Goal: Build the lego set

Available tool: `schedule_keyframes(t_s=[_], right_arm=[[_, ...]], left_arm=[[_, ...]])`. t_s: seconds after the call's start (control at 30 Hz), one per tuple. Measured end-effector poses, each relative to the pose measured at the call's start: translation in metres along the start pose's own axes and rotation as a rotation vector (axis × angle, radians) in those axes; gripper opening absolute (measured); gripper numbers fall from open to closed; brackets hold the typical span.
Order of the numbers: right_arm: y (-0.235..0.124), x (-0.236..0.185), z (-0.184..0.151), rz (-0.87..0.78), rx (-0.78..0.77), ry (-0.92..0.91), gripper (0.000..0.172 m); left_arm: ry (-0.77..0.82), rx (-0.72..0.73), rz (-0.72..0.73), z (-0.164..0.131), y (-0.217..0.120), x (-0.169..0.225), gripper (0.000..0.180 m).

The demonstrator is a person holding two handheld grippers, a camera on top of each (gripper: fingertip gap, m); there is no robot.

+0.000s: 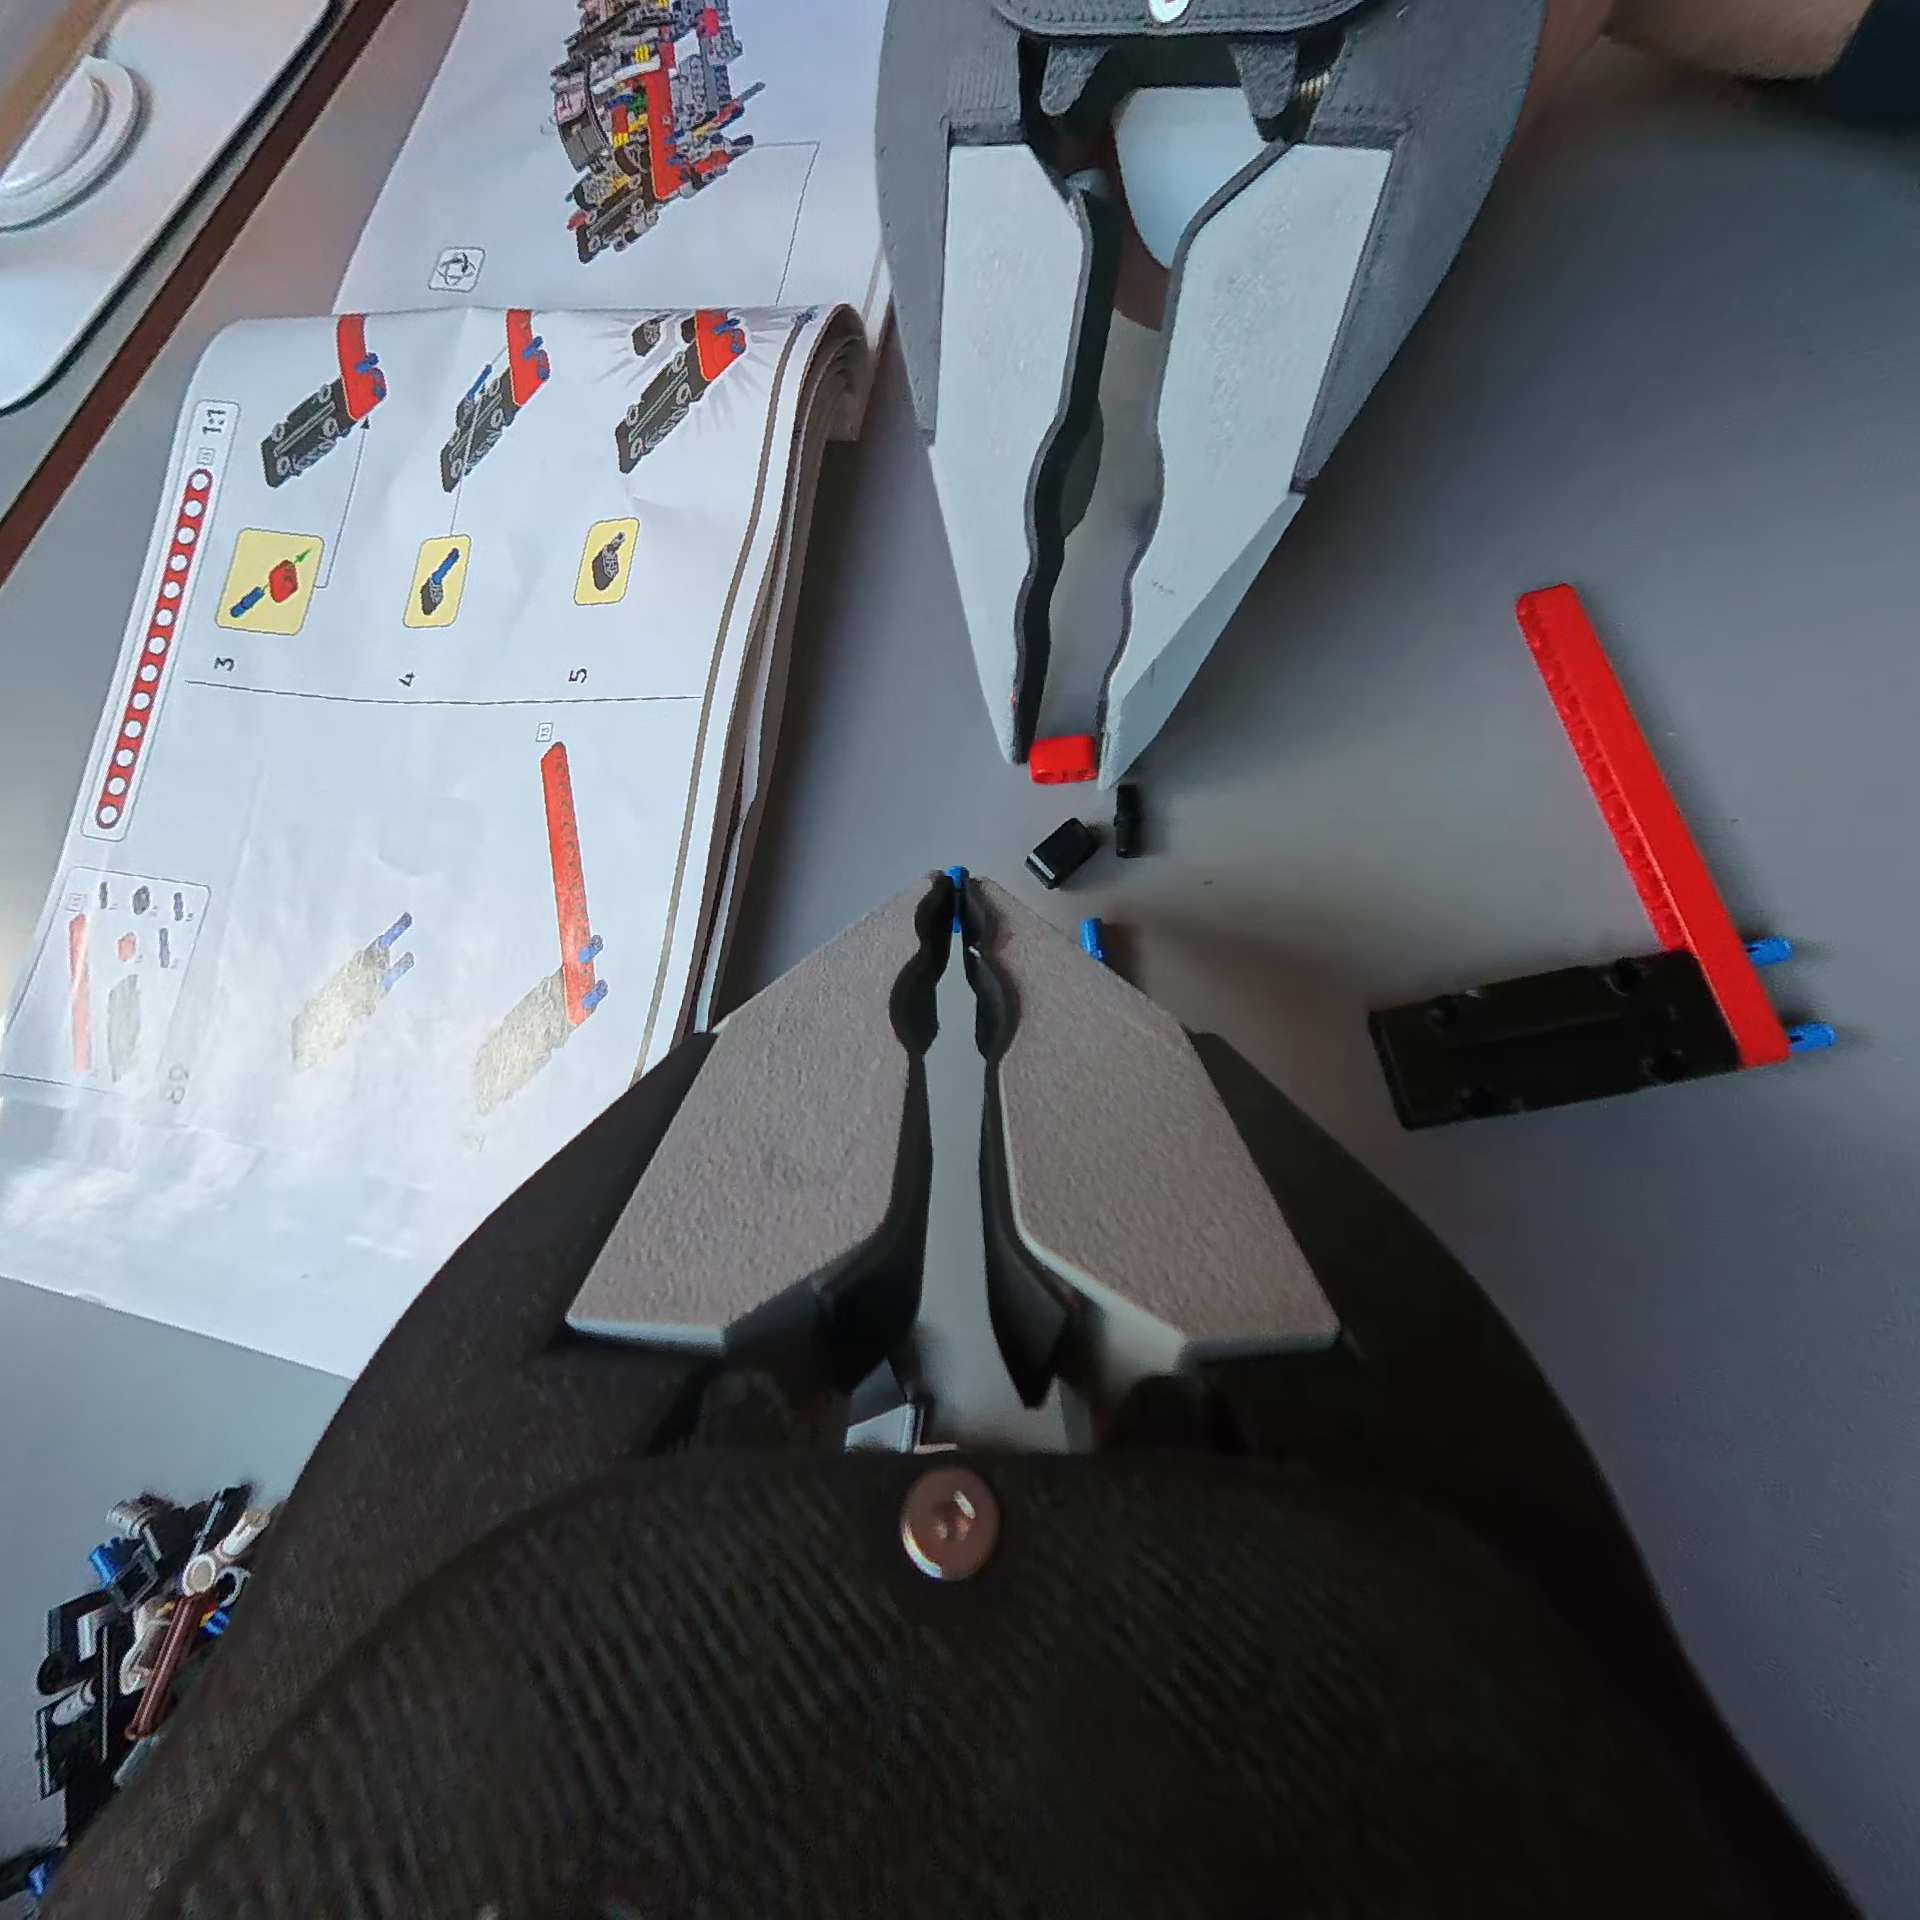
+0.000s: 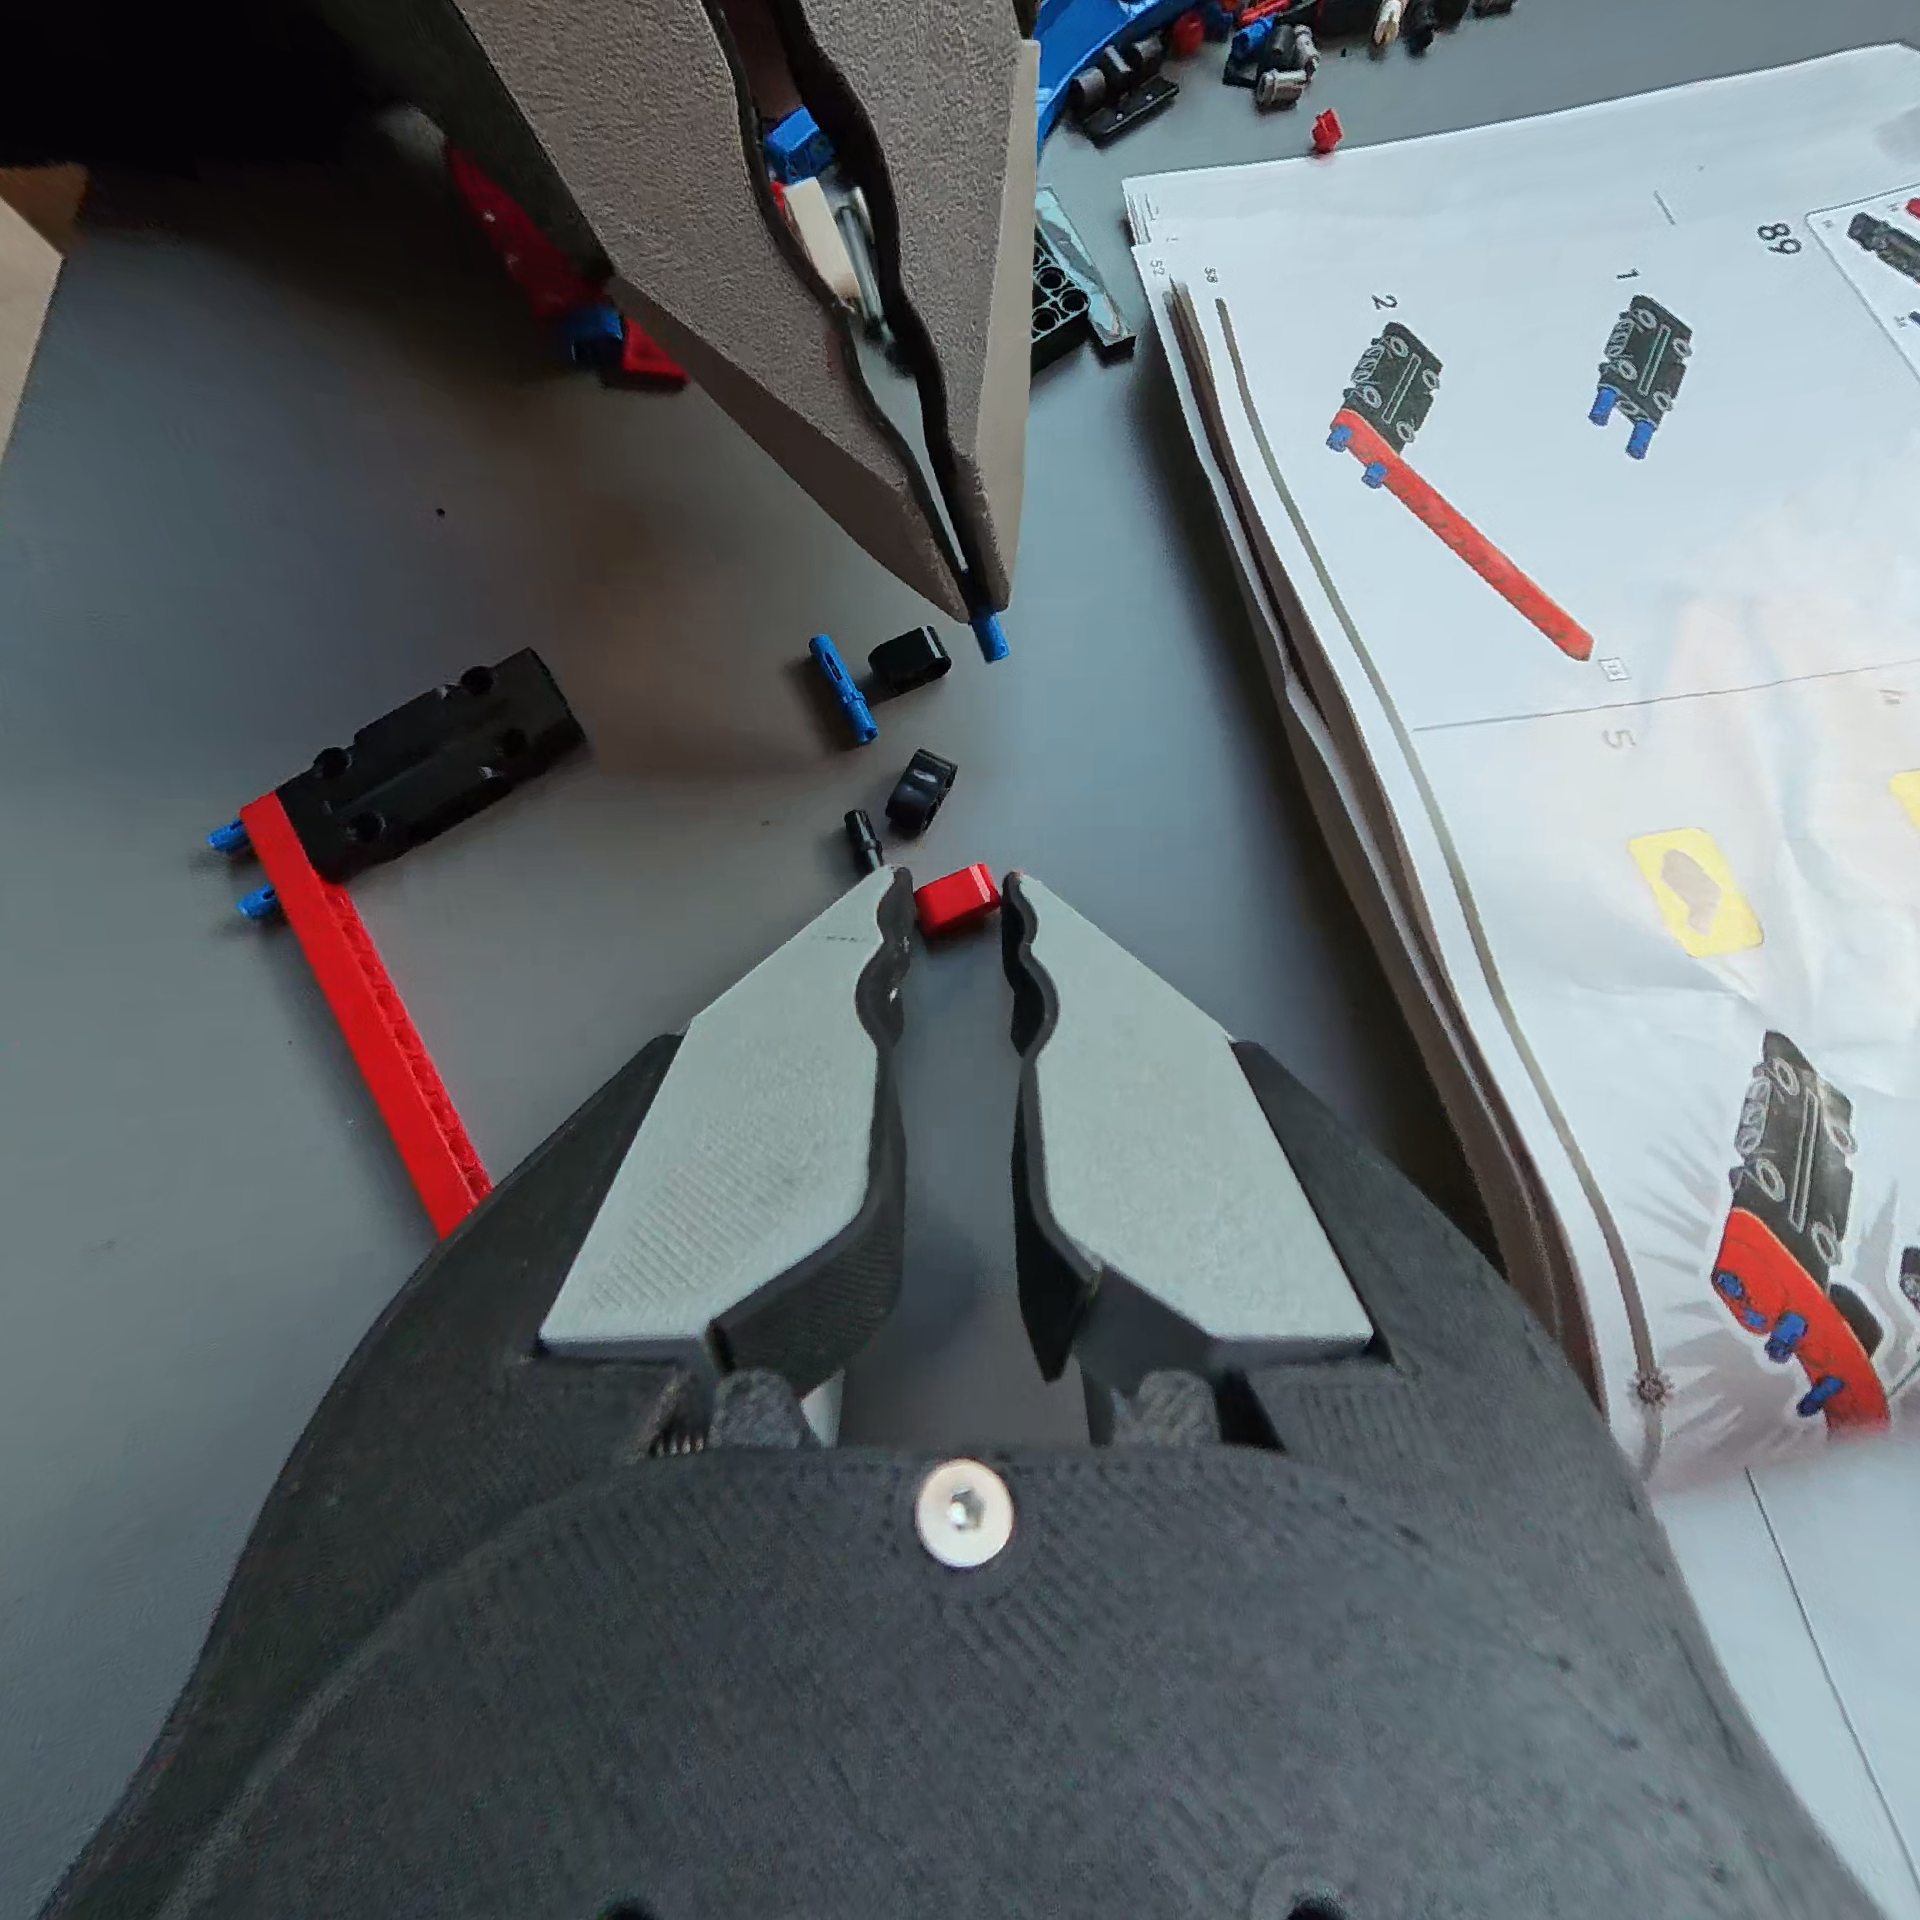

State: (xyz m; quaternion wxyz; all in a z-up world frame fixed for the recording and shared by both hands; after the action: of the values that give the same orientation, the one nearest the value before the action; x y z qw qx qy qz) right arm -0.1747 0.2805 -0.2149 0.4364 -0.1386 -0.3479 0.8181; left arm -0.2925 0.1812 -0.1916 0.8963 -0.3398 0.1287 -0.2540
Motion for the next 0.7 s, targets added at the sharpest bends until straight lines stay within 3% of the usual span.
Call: schedule_keyframes(t_s=[0.23, 0.7], right_arm=[[-0.017, -0.02, -0.006, -0.027, 0.029, 0.052, 0.014], [-0.009, -0.035, -0.009, -0.024, 0.017, 0.007, 0.017]], left_arm=[[0.01, 0.009, -0.01, 0.001, 0.0, 0.002, 0.0], [0.044, -0.006, -0.031, 0.0, 0.007, 0.01, 0.0]])
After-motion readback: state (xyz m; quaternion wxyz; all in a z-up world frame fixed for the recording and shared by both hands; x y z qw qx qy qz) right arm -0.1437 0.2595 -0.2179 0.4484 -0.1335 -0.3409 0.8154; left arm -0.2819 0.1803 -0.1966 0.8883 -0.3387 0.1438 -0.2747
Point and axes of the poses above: each gripper's, where its closed fingertips meet, y out along the fingers, z out of its top, x = y × z across the jaws, the point moved 9 cm from there along -y, back along the fingers, and after that the axes turned 9 degrees about -y, right-handed, at the moved point
